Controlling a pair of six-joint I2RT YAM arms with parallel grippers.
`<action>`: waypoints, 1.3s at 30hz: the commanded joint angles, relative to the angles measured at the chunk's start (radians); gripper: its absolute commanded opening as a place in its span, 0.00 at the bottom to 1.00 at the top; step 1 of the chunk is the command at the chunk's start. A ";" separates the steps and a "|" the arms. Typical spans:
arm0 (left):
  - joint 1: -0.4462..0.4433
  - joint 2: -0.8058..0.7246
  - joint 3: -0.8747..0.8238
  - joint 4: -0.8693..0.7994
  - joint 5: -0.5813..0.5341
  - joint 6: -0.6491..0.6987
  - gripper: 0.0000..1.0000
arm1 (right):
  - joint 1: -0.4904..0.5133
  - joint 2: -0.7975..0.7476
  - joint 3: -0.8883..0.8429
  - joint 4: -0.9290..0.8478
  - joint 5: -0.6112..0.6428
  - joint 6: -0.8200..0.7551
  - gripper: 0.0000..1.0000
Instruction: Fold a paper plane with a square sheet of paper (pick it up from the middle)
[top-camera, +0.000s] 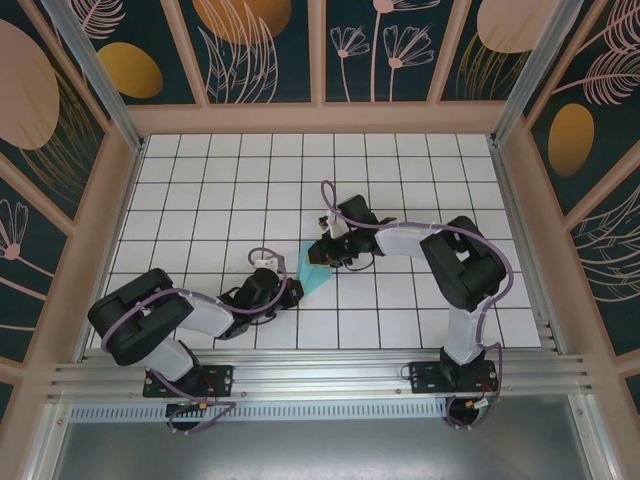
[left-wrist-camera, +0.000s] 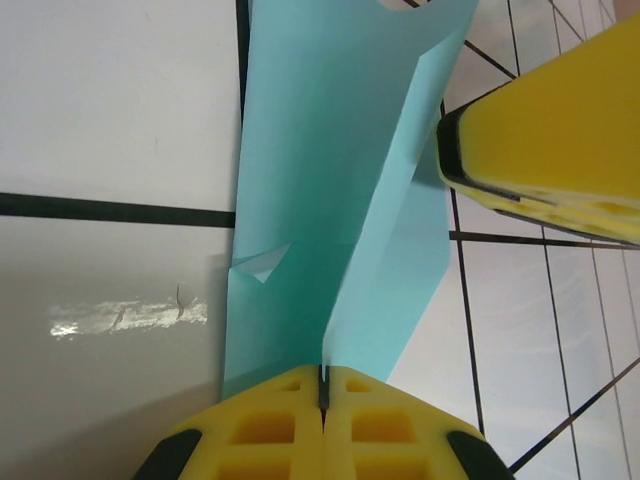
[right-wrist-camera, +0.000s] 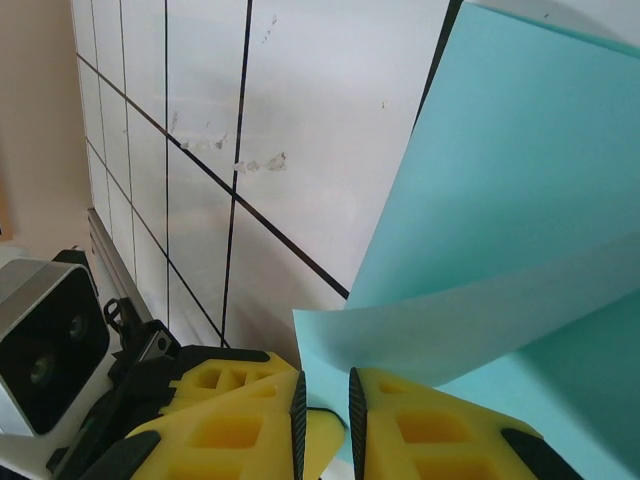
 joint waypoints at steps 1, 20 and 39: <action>0.026 0.006 -0.030 0.081 0.063 -0.051 0.00 | 0.012 -0.018 0.018 0.008 -0.003 -0.006 0.21; 0.072 0.077 -0.034 0.104 0.146 -0.132 0.00 | 0.025 0.077 0.071 0.050 0.003 0.019 0.21; 0.072 0.009 0.010 -0.079 0.100 -0.061 0.11 | 0.007 0.135 0.092 0.076 0.018 0.040 0.18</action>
